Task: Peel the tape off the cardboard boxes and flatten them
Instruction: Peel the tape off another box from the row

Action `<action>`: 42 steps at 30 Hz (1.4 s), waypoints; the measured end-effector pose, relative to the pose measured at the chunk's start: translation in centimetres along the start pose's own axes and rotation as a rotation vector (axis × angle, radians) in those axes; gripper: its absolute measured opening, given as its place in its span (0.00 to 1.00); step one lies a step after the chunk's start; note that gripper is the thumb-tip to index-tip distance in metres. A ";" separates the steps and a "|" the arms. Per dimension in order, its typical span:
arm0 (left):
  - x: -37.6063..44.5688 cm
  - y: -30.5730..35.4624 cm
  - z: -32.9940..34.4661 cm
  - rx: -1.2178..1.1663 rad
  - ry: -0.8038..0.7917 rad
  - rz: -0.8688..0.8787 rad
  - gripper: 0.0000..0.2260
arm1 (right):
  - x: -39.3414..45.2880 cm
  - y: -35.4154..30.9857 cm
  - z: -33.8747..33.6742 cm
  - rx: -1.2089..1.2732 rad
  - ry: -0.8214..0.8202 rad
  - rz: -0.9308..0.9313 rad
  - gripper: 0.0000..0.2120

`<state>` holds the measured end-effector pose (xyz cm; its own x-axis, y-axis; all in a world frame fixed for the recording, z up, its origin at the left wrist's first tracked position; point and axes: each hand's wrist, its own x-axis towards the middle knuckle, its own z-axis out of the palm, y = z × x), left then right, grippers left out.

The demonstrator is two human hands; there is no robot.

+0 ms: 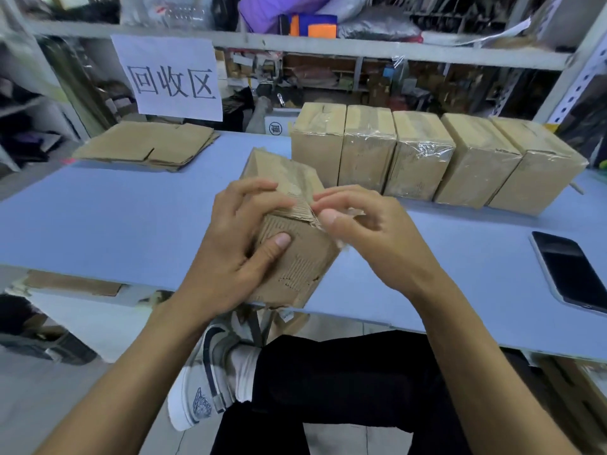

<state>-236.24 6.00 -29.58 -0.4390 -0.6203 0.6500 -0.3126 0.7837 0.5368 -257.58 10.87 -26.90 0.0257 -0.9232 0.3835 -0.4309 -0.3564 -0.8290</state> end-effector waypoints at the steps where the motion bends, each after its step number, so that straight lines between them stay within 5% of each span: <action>1: -0.1 -0.1 -0.3 0.051 -0.053 0.005 0.14 | 0.1 0.2 0.3 -0.058 0.013 -0.010 0.11; 7: -2.1 -1.4 -2.9 0.098 -0.224 0.008 0.24 | 0.4 0.4 1.1 0.051 -0.119 -0.001 0.14; 11: -3.3 -2.5 -3.1 0.118 -0.148 -0.005 0.25 | 0.9 -1.2 2.6 -0.145 -0.102 -0.001 0.13; 14: -4.1 -3.1 -2.6 0.098 -0.048 -0.028 0.23 | 1.0 -2.2 4.1 -0.357 -0.110 -0.051 0.23; 22: -4.3 -3.0 -2.4 0.055 -0.018 -0.039 0.26 | 2.1 -2.5 3.8 -0.362 -0.124 -0.090 0.11; 30: -4.2 -2.3 -2.6 0.012 -0.048 -0.105 0.25 | 3.4 -2.2 2.3 -0.298 -0.135 -0.094 0.10; 36: -3.4 -1.1 -2.5 0.286 -0.006 0.004 0.07 | 1.4 -1.2 3.2 0.040 0.062 -0.017 0.13; 42: -1.9 0.3 -1.5 0.330 0.080 -0.003 0.11 | -2.2 0.6 5.8 -0.189 0.078 -0.055 0.33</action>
<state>-234.26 7.33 -29.89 -0.3741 -0.6129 0.6960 -0.5753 0.7420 0.3441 -252.68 11.82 -30.55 -0.0130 -0.8866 0.4623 -0.5922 -0.3657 -0.7180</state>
